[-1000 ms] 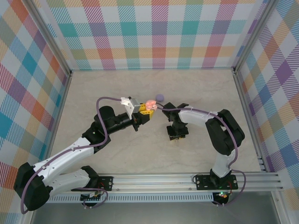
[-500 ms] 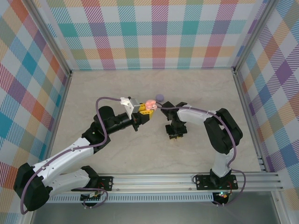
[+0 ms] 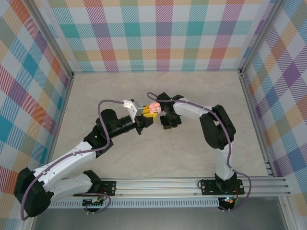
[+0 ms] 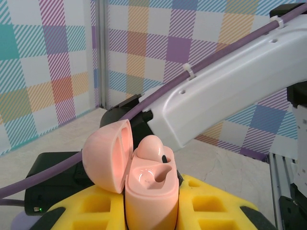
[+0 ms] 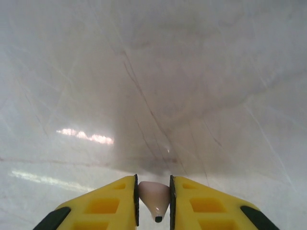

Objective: Insert the wireless bluetooth earbuds into the charging case

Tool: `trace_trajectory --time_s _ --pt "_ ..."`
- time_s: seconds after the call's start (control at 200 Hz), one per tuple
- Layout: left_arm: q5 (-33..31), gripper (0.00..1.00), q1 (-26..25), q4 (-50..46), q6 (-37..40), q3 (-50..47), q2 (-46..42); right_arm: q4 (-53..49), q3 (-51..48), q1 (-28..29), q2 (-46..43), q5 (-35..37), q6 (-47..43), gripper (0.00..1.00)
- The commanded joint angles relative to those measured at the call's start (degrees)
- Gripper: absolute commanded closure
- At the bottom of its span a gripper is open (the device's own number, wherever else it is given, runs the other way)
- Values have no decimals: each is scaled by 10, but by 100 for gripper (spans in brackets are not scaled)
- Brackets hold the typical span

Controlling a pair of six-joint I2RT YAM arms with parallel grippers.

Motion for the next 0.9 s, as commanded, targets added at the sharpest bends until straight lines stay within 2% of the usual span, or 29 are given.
trace_trajectory --time_s 0.0,0.16,0.325,0.485,0.635,0.895 --pt "-6 85 -8 19 -4 -5 -15 -28 30 1 28 7 -15 76" --pt "-5 85 -9 20 -4 -6 -14 -31 44 0 45 5 -16 71" --pt "-6 85 -9 20 -5 -6 -14 -37 51 0 48 3 -4 56" --pt "-4 85 -9 21 -5 -4 -13 -39 56 0 50 3 40 56" --pt "-4 85 -9 20 -5 -5 -13 -42 56 0 59 15 79 60" --pt "-3 85 -9 21 -5 -3 -11 -45 58 4 68 19 89 63"
